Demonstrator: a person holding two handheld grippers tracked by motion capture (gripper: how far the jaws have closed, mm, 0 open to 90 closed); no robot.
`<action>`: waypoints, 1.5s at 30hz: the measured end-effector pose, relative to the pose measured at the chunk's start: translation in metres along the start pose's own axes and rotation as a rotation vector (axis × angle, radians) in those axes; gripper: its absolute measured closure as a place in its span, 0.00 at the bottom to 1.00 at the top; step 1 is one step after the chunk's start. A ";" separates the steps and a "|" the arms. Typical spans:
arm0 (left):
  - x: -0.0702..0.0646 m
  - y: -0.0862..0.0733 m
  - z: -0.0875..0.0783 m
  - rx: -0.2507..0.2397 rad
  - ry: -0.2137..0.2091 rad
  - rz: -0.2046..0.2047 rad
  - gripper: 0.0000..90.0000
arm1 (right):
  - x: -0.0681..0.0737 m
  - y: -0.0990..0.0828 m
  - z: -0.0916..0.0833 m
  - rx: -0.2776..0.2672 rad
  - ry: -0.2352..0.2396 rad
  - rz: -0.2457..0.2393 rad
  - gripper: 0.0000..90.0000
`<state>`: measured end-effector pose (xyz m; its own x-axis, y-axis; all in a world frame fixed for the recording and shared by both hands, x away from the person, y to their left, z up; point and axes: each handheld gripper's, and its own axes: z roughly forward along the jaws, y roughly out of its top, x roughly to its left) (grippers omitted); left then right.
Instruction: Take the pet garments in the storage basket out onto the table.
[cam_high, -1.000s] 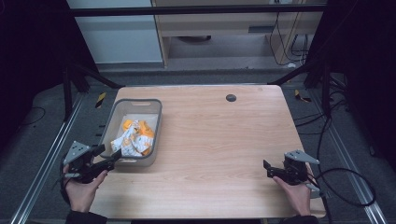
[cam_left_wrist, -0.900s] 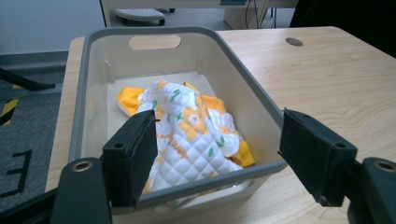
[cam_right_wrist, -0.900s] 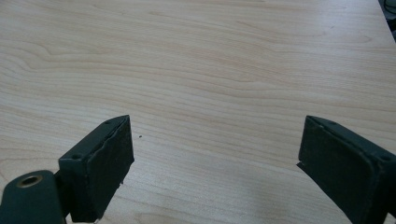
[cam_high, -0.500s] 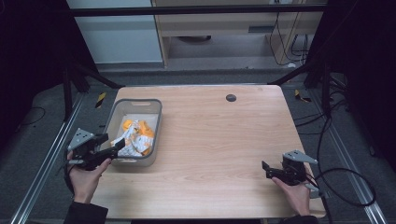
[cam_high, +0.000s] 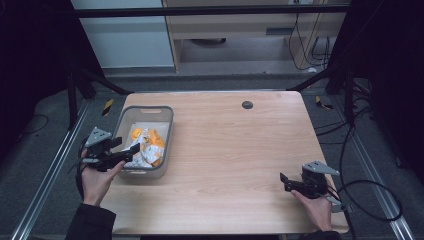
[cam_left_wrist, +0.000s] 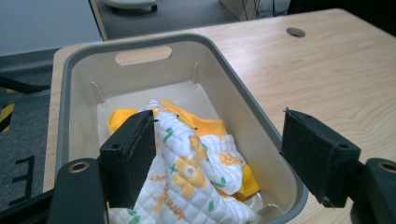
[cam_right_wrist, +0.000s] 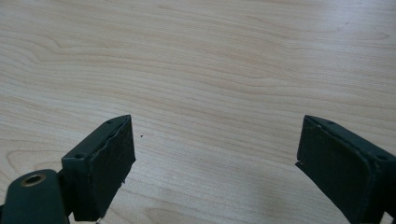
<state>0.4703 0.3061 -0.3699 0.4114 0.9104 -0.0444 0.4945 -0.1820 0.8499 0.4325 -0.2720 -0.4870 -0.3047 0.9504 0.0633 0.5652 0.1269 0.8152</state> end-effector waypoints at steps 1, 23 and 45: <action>0.000 0.002 0.001 0.008 0.003 0.005 0.29 | 0.000 0.000 0.000 0.000 0.000 -0.002 0.12; 0.003 0.030 0.022 0.216 0.030 0.068 0.26 | -0.002 0.000 0.000 -0.002 -0.004 -0.001 0.12; 0.009 0.026 0.051 0.357 0.042 0.056 0.26 | -0.002 0.000 0.000 0.003 0.003 -0.009 0.12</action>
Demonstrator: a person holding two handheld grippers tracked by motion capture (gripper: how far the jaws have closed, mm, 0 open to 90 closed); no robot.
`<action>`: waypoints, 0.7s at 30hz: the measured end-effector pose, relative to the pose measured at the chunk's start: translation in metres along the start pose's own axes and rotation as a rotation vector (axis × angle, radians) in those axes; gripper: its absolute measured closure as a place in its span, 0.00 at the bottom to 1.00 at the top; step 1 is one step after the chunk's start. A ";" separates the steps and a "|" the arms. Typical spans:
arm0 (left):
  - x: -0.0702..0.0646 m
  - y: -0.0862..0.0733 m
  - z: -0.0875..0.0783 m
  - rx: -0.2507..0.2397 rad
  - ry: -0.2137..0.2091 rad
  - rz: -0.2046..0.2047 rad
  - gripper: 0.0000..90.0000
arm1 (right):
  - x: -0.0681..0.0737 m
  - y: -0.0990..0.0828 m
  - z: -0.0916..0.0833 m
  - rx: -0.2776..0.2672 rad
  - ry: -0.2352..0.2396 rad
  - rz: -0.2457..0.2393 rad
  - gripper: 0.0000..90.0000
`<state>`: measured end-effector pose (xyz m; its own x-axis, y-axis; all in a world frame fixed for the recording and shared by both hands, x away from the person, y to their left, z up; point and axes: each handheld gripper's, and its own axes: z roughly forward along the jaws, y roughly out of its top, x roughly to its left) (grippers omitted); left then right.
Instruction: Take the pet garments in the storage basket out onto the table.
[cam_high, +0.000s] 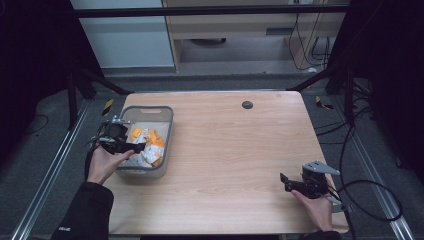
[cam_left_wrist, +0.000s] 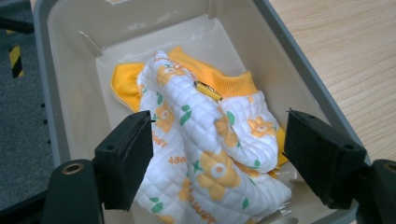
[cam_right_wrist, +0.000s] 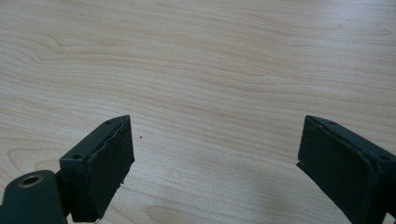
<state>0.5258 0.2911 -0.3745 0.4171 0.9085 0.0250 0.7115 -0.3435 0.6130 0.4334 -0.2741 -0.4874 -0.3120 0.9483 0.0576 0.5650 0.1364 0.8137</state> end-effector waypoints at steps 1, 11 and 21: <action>0.000 0.000 0.002 0.011 -0.002 0.001 0.26 | 0.000 0.000 0.000 0.002 0.003 0.003 0.12; -0.001 0.000 0.015 0.054 -0.011 0.008 0.26 | 0.001 0.000 0.000 0.009 0.008 0.008 0.12; 0.001 -0.002 0.030 0.109 -0.007 0.002 0.28 | 0.001 0.000 0.001 0.017 0.011 0.010 0.11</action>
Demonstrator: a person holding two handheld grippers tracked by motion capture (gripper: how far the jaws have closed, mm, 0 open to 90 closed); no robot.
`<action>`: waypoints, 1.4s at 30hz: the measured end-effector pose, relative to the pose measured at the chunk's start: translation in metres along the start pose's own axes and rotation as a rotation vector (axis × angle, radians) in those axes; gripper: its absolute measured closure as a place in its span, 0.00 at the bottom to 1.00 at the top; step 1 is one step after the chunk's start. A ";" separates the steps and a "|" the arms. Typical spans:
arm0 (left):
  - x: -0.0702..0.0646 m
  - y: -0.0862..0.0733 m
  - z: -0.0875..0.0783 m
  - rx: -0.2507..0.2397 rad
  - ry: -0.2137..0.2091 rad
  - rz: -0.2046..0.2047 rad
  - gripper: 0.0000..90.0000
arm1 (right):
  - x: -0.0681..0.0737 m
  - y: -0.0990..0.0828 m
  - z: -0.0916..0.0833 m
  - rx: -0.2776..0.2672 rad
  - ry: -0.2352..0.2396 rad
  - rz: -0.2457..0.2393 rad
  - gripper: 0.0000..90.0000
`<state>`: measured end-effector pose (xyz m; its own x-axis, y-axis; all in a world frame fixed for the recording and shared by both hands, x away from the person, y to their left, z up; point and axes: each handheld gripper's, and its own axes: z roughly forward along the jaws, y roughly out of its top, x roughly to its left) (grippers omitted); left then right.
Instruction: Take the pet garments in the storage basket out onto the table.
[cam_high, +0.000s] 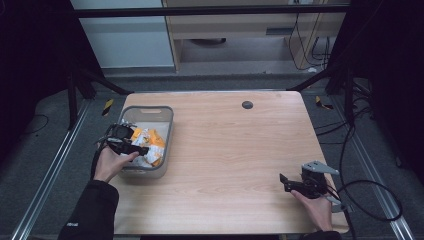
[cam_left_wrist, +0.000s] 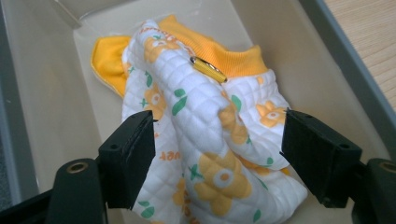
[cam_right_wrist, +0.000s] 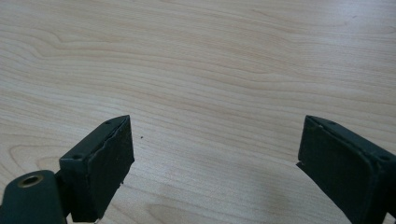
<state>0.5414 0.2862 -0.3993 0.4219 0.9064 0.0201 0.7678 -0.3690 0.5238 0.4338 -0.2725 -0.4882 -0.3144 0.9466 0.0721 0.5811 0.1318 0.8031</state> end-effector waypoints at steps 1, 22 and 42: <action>0.000 0.000 0.002 0.005 -0.001 -0.003 0.29 | 0.000 0.000 0.000 0.000 0.000 -0.001 0.12; 0.005 -0.004 0.018 0.100 -0.036 -0.035 0.66 | 0.000 0.000 0.001 0.007 0.003 -0.016 0.11; 0.006 0.008 -0.005 0.055 0.014 -0.015 0.82 | 0.000 0.000 0.001 0.008 0.015 -0.012 0.11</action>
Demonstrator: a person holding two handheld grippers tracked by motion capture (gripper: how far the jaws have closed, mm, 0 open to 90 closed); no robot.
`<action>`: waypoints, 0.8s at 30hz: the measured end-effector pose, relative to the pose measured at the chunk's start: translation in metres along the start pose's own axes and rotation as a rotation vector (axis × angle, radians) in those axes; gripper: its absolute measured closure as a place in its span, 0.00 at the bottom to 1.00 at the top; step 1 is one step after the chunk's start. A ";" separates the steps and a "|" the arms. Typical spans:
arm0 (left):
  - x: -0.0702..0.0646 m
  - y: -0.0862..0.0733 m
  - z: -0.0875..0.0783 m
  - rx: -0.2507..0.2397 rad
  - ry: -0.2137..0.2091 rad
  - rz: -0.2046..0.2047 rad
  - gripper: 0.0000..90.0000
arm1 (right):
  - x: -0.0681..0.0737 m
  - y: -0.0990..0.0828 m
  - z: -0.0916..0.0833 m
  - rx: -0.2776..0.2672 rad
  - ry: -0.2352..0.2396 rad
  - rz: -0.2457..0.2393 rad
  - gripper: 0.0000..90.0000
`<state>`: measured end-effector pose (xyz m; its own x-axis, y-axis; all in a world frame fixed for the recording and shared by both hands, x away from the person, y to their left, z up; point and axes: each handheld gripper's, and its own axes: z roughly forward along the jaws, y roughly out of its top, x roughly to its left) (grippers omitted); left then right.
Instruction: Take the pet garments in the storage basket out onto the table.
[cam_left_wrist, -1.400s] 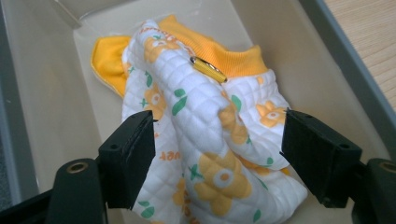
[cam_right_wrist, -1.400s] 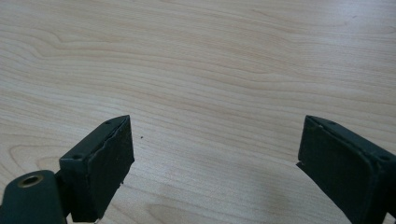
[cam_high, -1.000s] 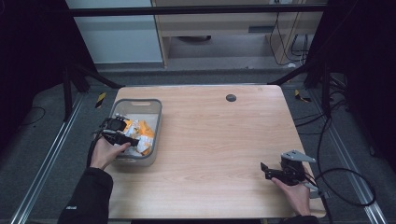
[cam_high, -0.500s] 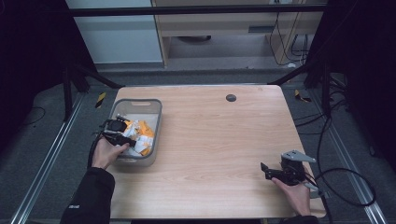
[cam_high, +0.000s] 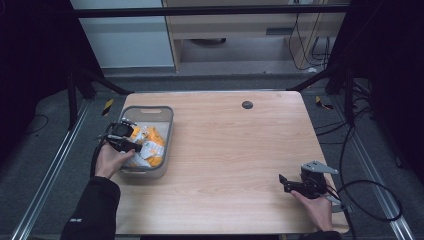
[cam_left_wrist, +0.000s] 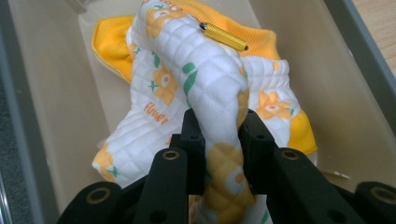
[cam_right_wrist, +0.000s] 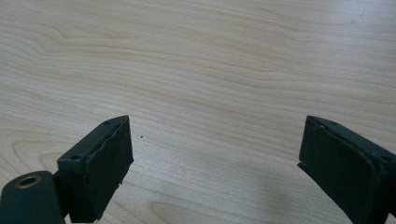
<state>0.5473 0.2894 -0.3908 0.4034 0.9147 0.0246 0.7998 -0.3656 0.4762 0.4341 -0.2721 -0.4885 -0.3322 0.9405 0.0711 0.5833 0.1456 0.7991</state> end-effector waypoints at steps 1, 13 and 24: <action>0.001 0.001 -0.002 -0.003 0.001 -0.002 0.82 | 0.000 0.000 0.000 0.000 0.000 -0.001 0.11; 0.001 0.008 -0.021 -0.042 -0.010 0.009 0.83 | 0.000 0.000 0.000 -0.006 -0.003 -0.007 0.11; -0.004 0.014 -0.047 -0.085 0.002 0.045 0.83 | 0.000 0.000 0.000 -0.008 -0.005 -0.009 0.11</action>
<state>0.5356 0.2887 -0.3426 0.4372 0.8980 0.0494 0.7403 -0.3905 0.5473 0.4341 -0.2723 -0.4883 -0.3339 0.9407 0.0604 0.5745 0.1522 0.8042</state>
